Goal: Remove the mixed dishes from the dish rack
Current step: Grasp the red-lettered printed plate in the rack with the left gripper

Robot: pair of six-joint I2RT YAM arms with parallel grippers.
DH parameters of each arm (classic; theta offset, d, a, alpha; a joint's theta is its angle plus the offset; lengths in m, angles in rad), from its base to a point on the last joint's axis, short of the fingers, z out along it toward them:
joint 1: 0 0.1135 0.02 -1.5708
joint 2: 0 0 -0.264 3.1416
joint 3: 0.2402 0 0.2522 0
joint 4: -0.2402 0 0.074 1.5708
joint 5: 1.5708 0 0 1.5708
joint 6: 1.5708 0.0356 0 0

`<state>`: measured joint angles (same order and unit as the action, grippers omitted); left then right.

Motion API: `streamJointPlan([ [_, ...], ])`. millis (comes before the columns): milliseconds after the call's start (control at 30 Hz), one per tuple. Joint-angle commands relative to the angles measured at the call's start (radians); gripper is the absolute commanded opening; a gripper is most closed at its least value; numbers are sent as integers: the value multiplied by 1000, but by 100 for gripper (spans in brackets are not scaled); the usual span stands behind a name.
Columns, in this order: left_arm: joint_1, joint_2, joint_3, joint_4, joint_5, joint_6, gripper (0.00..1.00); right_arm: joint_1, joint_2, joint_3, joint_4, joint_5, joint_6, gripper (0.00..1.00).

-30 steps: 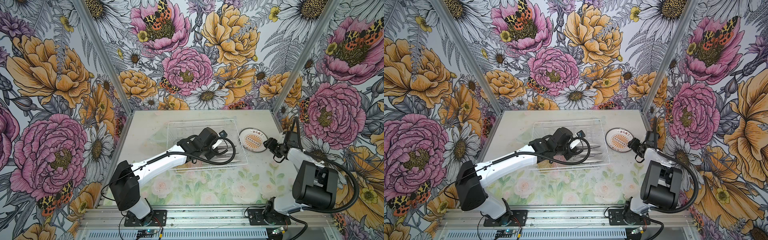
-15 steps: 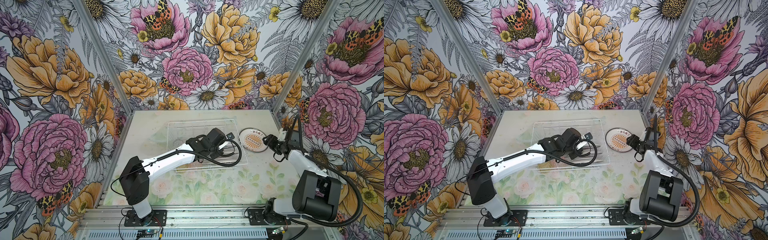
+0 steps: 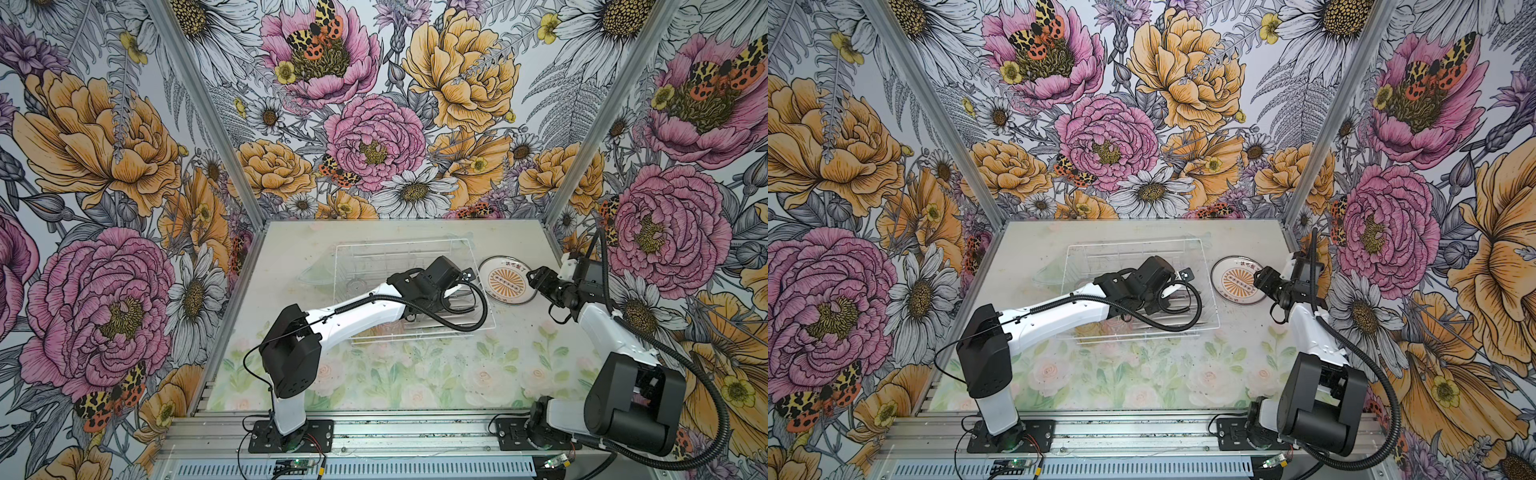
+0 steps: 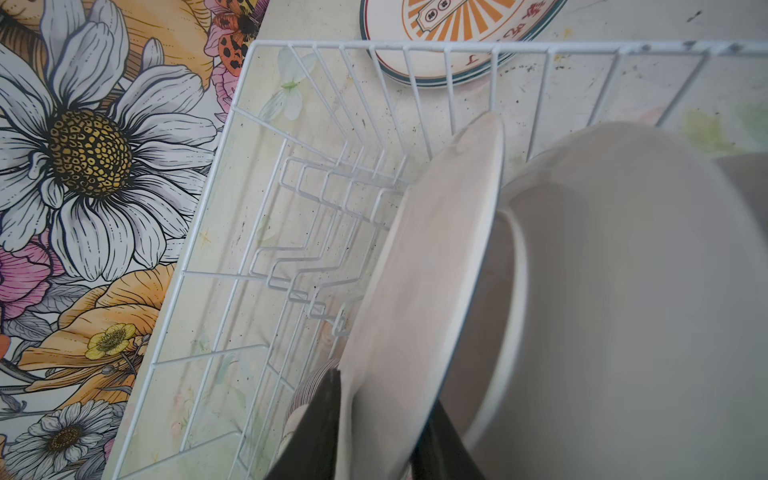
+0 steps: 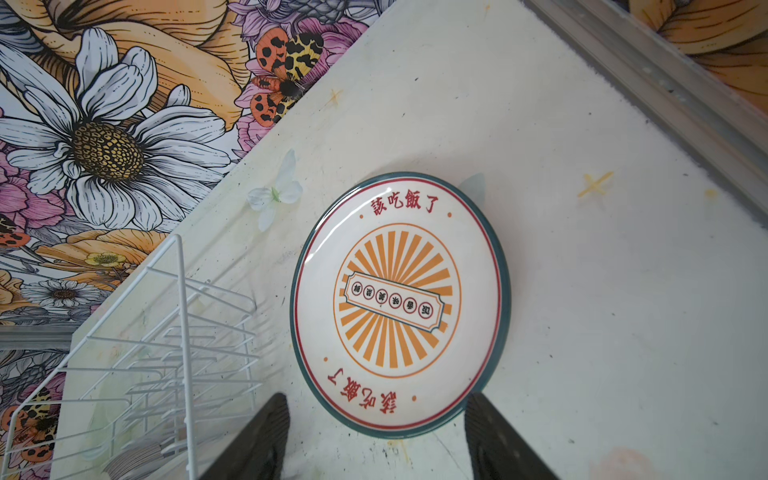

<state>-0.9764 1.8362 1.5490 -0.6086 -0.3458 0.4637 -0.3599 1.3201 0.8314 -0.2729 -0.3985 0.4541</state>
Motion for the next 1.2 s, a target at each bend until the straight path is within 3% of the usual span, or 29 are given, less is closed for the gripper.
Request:
streamJointPlan([
  [0,-11,31,25,8,-79,48,25,6,-29,-8,7,-19,9,69],
  [433,-16,33,17,66,-144,98,0,6,-39,-13,8,-25,10,68],
  [700,8,-24,17,82,-124,83,0,7,-69,-14,5,-39,13,68],
  [1067,94,-214,-13,105,17,-8,0,19,-114,7,-1,-96,23,67],
  [1167,136,-257,-20,113,99,-68,0,28,-126,16,-1,-132,16,67],
])
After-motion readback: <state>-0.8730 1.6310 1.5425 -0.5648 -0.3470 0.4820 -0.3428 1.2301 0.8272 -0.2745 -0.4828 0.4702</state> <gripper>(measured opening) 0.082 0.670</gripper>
